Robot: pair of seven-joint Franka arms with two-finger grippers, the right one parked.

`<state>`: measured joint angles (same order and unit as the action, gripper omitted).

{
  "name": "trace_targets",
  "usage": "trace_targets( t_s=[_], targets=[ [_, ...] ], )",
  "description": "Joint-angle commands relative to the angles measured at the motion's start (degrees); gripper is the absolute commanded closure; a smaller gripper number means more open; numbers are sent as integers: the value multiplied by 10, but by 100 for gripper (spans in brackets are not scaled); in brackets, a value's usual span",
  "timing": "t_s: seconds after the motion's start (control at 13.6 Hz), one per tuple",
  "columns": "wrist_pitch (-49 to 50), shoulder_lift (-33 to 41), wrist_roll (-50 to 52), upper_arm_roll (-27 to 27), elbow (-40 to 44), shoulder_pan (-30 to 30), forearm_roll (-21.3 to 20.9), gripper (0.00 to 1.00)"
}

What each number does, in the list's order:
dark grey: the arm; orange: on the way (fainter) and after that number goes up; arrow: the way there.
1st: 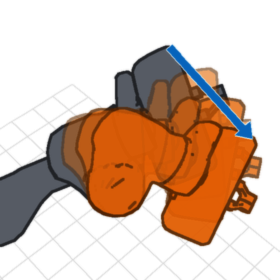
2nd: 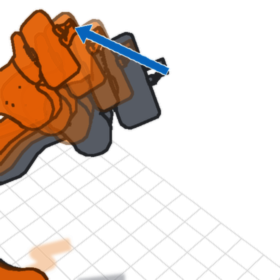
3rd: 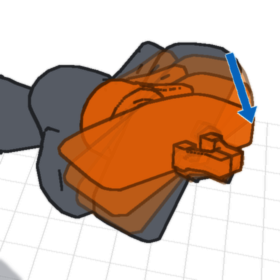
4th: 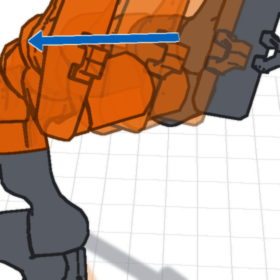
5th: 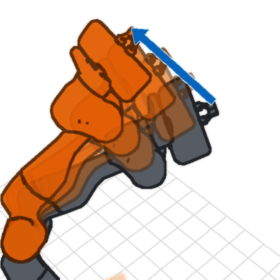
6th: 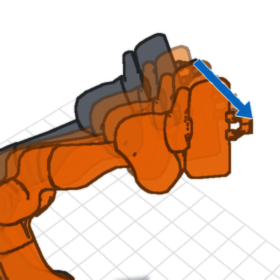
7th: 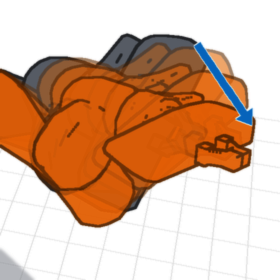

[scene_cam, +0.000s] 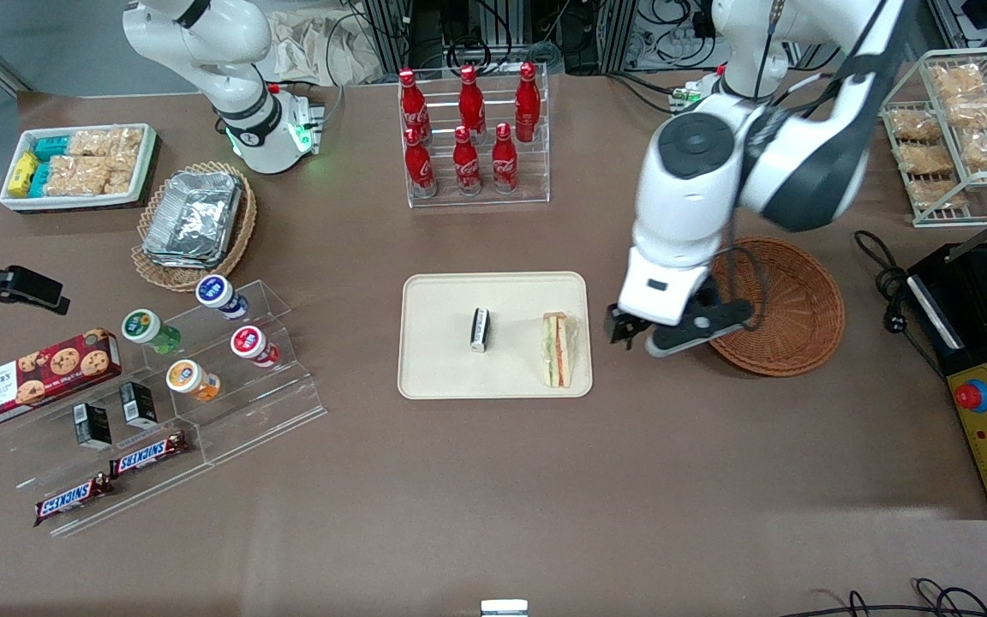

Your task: Place sandwich from basket to tray

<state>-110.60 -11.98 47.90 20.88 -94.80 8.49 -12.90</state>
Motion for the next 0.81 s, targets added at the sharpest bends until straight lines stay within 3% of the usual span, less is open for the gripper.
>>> trace_targets(
  t_s=[0.0,0.29,0.73],
  targets=[
    [69,101,-195,-88,-42,5,81,0],
    [155,151,-433,-192,-39,0,107,0],
    [184,142,-589,-257,-4,-7,110,0]
  ],
)
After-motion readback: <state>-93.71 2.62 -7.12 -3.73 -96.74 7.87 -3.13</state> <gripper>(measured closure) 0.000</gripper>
